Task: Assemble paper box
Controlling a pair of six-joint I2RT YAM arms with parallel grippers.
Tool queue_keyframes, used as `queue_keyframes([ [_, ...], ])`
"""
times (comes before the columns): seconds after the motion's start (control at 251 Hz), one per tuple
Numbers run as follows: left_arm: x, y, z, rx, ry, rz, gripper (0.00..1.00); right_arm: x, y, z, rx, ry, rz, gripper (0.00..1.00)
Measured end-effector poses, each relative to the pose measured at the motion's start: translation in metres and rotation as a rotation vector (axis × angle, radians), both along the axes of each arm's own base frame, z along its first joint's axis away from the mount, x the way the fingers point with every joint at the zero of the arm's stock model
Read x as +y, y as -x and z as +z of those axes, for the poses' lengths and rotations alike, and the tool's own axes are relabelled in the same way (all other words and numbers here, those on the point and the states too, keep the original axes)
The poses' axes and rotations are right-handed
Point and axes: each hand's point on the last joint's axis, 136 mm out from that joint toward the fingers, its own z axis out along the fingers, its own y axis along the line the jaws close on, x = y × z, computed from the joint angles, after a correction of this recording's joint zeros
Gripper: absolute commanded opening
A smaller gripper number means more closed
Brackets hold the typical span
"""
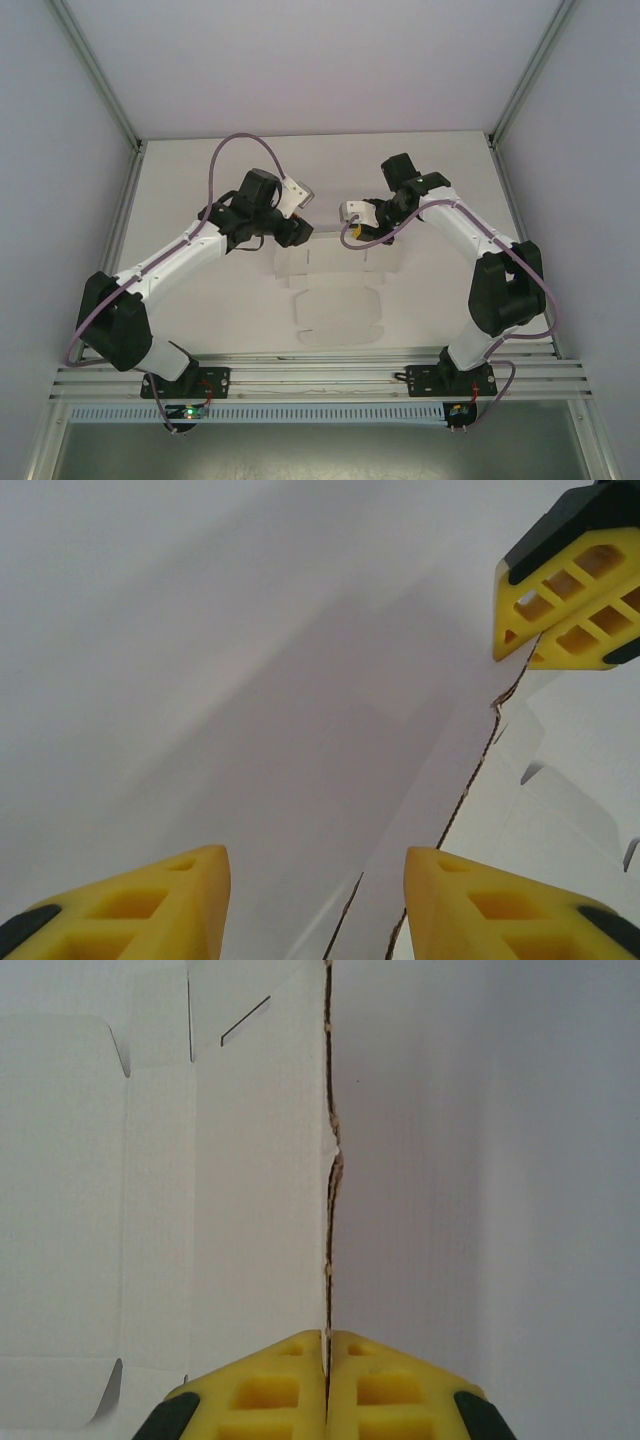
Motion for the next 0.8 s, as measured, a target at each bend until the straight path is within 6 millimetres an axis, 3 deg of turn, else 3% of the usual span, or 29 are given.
queue_keyframes([
  [0.654, -0.005, 0.013, -0.001, 0.047, 0.008, -0.035, 0.53, -0.001, 0.0, 0.003, 0.015, 0.006, -0.018, 0.0],
  [0.798, -0.011, 0.022, -0.001, 0.078, 0.033, -0.073, 0.47, 0.0, -0.003, 0.007, 0.003, -0.001, -0.017, 0.0],
])
